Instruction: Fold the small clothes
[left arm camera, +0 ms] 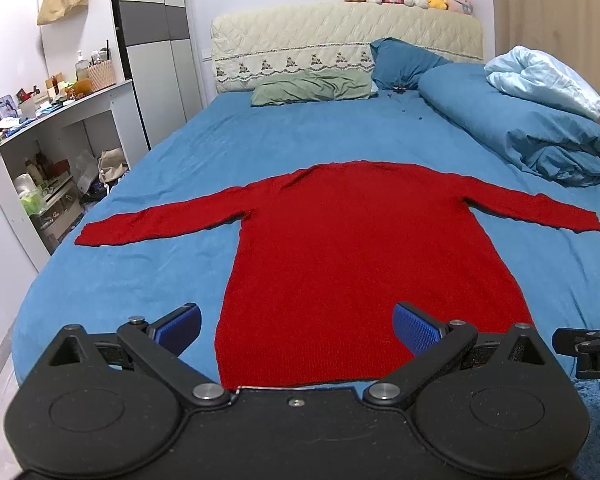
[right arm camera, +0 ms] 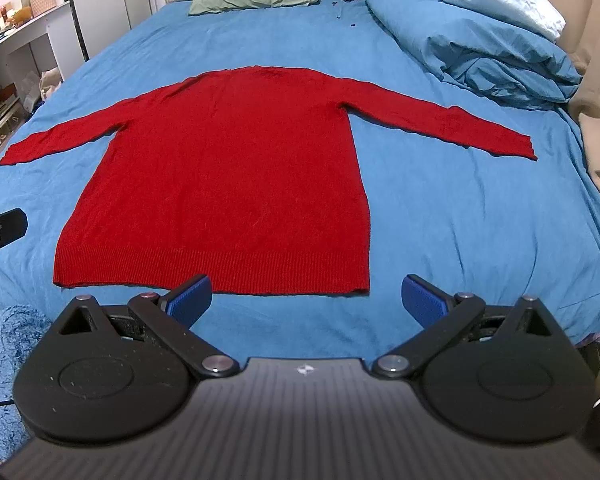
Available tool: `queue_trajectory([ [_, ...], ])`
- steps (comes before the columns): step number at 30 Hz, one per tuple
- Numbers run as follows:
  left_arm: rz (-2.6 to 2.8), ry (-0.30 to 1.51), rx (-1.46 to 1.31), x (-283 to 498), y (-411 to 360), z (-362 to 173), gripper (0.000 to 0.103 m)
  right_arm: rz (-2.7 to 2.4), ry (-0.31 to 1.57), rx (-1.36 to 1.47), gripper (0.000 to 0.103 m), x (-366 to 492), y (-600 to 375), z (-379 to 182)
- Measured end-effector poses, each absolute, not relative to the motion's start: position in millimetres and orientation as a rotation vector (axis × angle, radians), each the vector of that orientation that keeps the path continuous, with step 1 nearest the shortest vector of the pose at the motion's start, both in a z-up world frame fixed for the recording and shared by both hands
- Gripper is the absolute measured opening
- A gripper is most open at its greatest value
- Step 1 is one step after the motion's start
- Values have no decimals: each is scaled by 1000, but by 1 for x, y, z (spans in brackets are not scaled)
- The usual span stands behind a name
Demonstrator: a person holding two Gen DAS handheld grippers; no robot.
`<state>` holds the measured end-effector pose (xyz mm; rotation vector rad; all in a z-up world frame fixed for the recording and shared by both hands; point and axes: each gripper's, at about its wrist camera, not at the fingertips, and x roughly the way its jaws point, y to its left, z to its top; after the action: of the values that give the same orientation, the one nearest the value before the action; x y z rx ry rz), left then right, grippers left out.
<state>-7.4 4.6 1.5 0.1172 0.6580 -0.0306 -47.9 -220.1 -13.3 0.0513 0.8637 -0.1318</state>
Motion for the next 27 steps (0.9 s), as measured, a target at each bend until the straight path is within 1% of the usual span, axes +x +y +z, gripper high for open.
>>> queue_trajectory([
  [27, -26, 657, 118, -6, 4, 2, 103, -124, 865, 52, 103, -47, -221, -16],
])
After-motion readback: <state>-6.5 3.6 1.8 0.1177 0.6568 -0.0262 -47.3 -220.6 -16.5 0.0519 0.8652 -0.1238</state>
